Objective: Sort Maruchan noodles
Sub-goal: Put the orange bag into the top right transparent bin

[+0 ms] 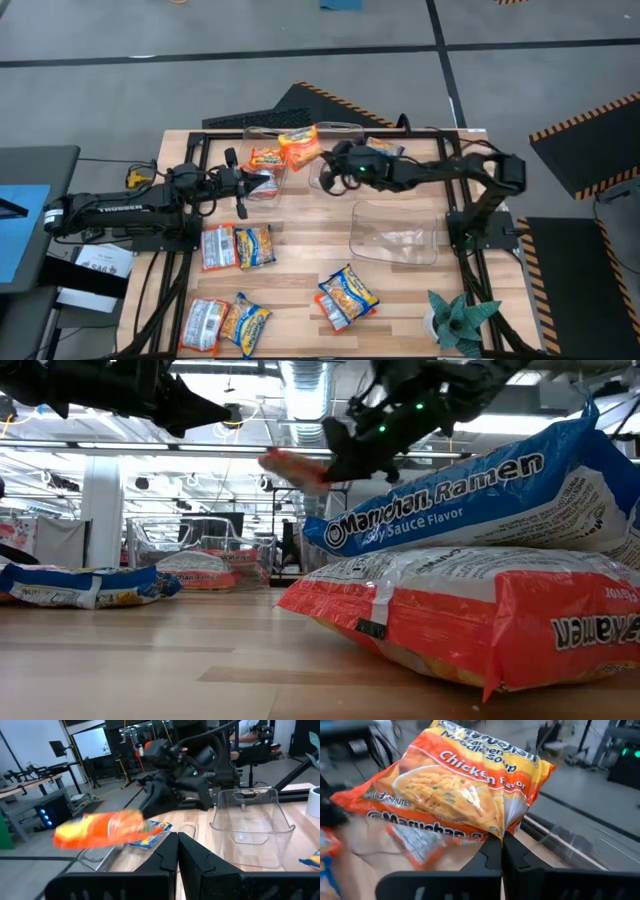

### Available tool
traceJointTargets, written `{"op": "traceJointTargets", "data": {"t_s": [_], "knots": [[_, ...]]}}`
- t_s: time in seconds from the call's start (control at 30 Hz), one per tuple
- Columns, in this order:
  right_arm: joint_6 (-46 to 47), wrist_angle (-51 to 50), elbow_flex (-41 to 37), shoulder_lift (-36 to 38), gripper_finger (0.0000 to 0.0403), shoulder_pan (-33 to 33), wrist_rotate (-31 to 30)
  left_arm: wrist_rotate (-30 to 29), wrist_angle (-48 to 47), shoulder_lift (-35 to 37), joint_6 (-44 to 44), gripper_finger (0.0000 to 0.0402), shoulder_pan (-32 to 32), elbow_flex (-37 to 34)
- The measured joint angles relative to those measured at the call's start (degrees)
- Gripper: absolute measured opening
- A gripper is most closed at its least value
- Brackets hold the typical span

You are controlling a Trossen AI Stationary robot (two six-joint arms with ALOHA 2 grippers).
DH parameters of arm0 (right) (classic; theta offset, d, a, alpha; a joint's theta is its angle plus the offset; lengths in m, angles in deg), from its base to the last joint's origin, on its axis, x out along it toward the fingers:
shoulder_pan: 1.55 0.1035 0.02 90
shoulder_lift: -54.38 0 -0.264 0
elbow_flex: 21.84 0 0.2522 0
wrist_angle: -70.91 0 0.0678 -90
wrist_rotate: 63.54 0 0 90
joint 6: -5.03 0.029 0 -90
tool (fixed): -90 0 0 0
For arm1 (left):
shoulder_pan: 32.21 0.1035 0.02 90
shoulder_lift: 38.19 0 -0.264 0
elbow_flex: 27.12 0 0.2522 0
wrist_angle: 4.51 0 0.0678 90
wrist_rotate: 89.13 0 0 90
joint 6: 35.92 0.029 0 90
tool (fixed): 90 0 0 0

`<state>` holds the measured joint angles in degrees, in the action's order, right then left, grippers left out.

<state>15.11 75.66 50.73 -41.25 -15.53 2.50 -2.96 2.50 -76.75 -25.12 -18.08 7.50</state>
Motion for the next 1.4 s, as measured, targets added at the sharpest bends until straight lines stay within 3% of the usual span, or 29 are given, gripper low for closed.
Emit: {"op": "traceJointTargets", "data": {"t_s": [0.13, 0.3, 0.57, 0.87, 1.2, 1.4], "knots": [[0.55, -8.40, 2.11, -0.94, 0.0007, -1.97, -4.66, 0.00, -0.95, -0.02, -0.07, 0.0000, 0.00, 0.00], [7.60, -21.66, 2.05, 1.41, 0.0007, -4.08, -11.33, -0.02, -1.24, -0.02, -0.10, 0.0000, 0.00, 0.00], [12.83, -28.73, 1.96, 1.57, 0.0015, -4.39, -11.76, -0.07, -0.62, 0.00, -0.76, 0.0000, -0.02, 0.00], [13.44, -28.53, 1.96, 1.57, 0.0087, -4.94, -12.15, -0.07, -0.62, -0.02, -0.59, 0.0000, -0.02, 0.00], [5.20, -27.43, 1.98, 3.98, 0.0211, -2.30, -12.18, 0.08, -1.53, 0.00, -1.51, 0.0000, -0.02, 0.00], [3.11, -33.83, 2.01, 7.90, 0.0237, 1.72, -12.18, 9.15, -6.29, 0.00, -3.81, 0.0000, -0.02, 0.00]]}}
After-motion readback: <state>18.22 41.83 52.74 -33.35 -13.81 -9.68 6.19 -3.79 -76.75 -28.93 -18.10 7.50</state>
